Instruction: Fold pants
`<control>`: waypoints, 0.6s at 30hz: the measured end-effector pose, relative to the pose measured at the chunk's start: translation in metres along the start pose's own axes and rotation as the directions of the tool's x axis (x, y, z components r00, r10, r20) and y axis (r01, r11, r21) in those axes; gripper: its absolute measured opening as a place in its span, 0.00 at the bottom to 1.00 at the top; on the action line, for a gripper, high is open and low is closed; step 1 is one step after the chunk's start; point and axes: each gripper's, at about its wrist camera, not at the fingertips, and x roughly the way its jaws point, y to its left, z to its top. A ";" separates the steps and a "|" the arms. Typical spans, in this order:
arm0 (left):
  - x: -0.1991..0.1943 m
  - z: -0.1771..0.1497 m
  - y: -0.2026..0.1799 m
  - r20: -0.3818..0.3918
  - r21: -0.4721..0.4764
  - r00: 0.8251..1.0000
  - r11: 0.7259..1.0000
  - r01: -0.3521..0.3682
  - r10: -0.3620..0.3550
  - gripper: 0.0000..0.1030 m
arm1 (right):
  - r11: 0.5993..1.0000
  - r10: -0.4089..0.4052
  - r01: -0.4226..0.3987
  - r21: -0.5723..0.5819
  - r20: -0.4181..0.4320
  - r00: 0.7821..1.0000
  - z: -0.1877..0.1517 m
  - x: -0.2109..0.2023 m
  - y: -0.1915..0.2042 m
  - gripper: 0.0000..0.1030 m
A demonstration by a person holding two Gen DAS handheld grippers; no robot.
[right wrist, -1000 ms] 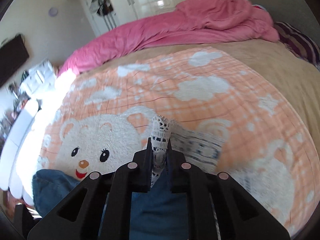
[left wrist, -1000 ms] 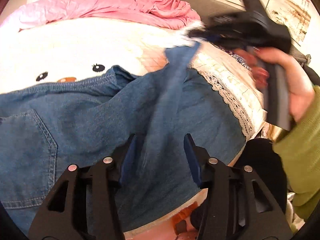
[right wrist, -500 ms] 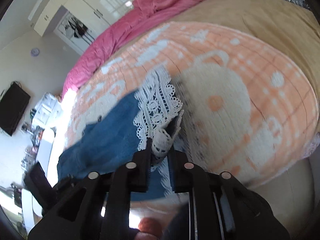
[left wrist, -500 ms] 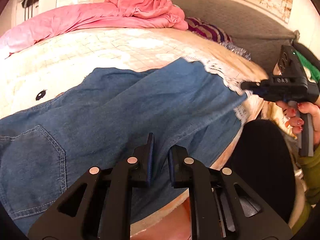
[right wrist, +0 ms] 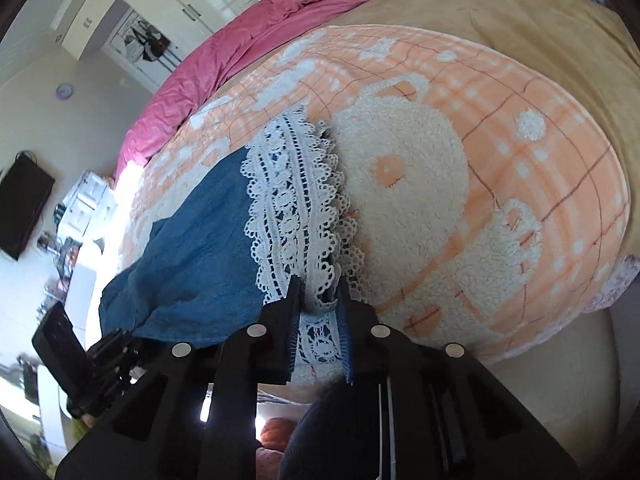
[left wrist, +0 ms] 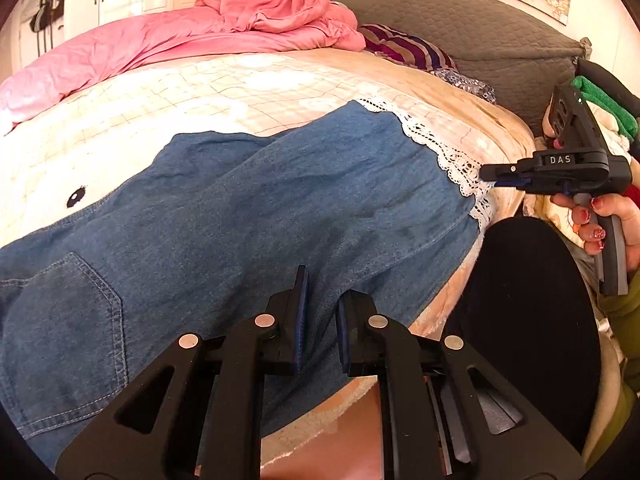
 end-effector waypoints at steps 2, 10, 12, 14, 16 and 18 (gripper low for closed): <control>-0.004 0.001 -0.003 -0.004 0.026 1.000 1.000 -0.009 0.009 0.06 | 1.000 -0.005 0.005 -0.030 0.000 1.000 -0.002 -0.007 0.001 0.15; 0.006 -0.004 -0.005 -0.103 0.098 0.995 0.995 -0.001 0.011 0.06 | 0.993 -0.084 0.077 -0.085 -0.084 0.993 -0.020 0.003 -0.009 0.18; 0.009 -0.004 -0.006 -0.115 0.107 0.993 0.994 -0.004 0.016 0.06 | 0.992 -0.105 0.098 -0.085 -0.087 0.991 -0.019 0.001 -0.010 0.25; 0.010 -0.005 -0.006 -0.118 0.108 0.993 0.994 -0.003 0.016 0.06 | 0.990 -0.118 0.113 -0.090 -0.058 0.991 -0.015 -0.009 -0.008 0.29; 0.011 -0.005 -0.007 -0.120 0.111 0.993 0.994 -0.003 0.016 0.06 | 0.983 -0.144 0.143 -0.117 -0.003 0.990 -0.011 -0.022 0.000 0.29; 0.011 -0.005 -0.008 -0.119 0.116 0.993 0.993 -0.006 0.020 0.06 | 0.978 -0.128 0.130 -0.160 0.023 0.991 -0.009 -0.027 0.013 0.29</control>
